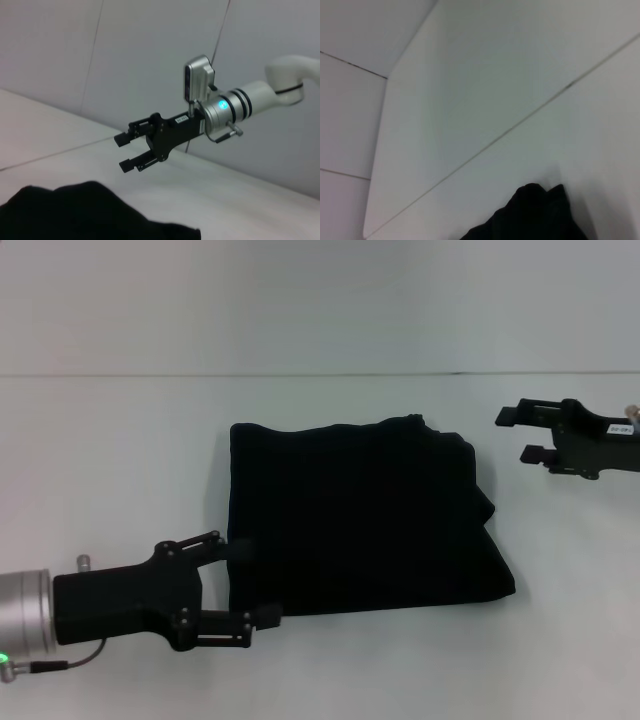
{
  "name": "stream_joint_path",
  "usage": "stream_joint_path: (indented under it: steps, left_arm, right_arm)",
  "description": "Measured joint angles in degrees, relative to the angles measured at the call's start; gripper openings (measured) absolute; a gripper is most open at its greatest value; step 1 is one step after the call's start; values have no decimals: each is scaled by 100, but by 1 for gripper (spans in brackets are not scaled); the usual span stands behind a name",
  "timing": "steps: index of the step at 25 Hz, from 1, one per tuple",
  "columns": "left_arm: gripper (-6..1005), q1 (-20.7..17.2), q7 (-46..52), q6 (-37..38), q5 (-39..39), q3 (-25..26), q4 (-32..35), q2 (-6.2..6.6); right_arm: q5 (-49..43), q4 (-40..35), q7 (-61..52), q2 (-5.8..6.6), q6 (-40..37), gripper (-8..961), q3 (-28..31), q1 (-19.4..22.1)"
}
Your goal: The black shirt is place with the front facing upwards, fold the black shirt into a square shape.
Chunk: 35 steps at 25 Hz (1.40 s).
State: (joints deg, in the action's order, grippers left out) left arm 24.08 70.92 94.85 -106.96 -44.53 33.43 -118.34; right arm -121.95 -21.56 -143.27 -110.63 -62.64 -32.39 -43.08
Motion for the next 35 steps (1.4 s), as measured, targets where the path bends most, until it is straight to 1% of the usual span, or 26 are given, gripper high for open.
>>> stream_joint_path:
  steps: [4,9,13,14,15,20,23,24,25,26,30,35]
  left_arm:
    - [953,-14,0,17,-124,79,33,60]
    - [952,-66,-114,37,-134,67,60,45]
    - [952,-69,-121,39,-188,51,67,32]
    - [952,-64,-114,39,-215,51,70,31]
    - [952,-64,-114,39,-215,51,70,31]
    - [952,-66,-77,64,-251,75,98,31]
    - [952,-68,-72,94,-254,78,98,37]
    - [952,-70,-70,111,-255,80,98,40]
    - [952,-73,-68,133,-255,82,98,46]
    - [952,-74,-68,152,-255,87,98,50]
    - [952,-73,-68,215,-255,120,98,53]
    - [952,-71,-68,294,-255,162,95,56]
  right_arm:
    - [23,234,-95,-14,187,794,1,-33]
    - [37,360,-97,-43,386,792,11,-65]
    - [42,394,-99,-136,548,789,-9,-140]
    - [39,401,-94,-191,669,789,-22,-187]
    - [39,401,-94,-191,669,788,-22,-187]
    - [13,436,-72,-338,979,784,-31,-334]
    - [42,515,-88,-453,1182,782,-10,-373]
    - [84,513,-82,-538,1290,781,10,-381]
    - [84,513,-82,-538,1290,780,10,-381]
    - [108,513,-69,-583,1343,780,5,-388]
    - [119,518,-47,-628,1441,777,-26,-419]
    - [122,454,13,-635,1450,773,-18,-441]
